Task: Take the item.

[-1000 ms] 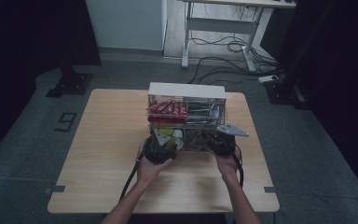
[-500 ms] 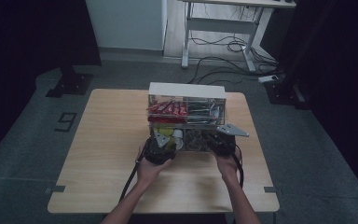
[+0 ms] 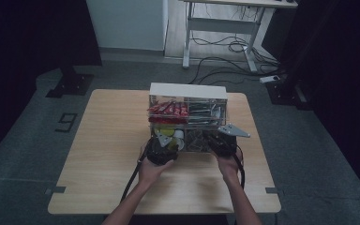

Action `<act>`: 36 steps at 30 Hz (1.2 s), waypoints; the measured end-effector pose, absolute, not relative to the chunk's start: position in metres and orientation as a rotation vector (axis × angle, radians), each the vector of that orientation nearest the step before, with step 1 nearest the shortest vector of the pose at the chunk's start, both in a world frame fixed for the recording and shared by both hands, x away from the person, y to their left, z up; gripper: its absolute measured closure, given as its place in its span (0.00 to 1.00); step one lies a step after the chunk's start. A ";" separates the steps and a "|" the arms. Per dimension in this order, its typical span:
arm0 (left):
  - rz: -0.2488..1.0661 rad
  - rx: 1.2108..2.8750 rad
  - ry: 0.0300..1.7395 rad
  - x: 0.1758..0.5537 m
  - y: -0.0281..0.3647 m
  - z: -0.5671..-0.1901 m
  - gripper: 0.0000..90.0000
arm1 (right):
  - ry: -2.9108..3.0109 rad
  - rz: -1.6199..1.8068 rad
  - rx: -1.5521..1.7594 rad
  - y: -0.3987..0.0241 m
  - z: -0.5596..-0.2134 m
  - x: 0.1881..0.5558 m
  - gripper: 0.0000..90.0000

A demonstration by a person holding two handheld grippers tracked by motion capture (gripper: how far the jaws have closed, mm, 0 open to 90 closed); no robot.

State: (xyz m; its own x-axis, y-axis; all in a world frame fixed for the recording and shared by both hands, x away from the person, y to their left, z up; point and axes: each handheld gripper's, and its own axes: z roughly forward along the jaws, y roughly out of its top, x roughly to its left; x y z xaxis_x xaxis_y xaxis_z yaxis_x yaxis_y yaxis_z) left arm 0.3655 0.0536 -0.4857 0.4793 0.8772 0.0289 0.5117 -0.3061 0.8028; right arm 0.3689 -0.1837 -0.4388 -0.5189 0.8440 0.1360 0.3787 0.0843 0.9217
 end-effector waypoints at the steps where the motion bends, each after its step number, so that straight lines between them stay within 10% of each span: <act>1: 0.613 1.974 1.148 0.366 0.053 -0.486 0.41 | 1.934 1.428 1.203 -0.184 -0.439 0.369 0.98; 36: 0.648 1.902 1.079 0.359 0.060 -0.480 0.70 | 1.926 1.425 1.205 -0.185 -0.437 0.368 0.98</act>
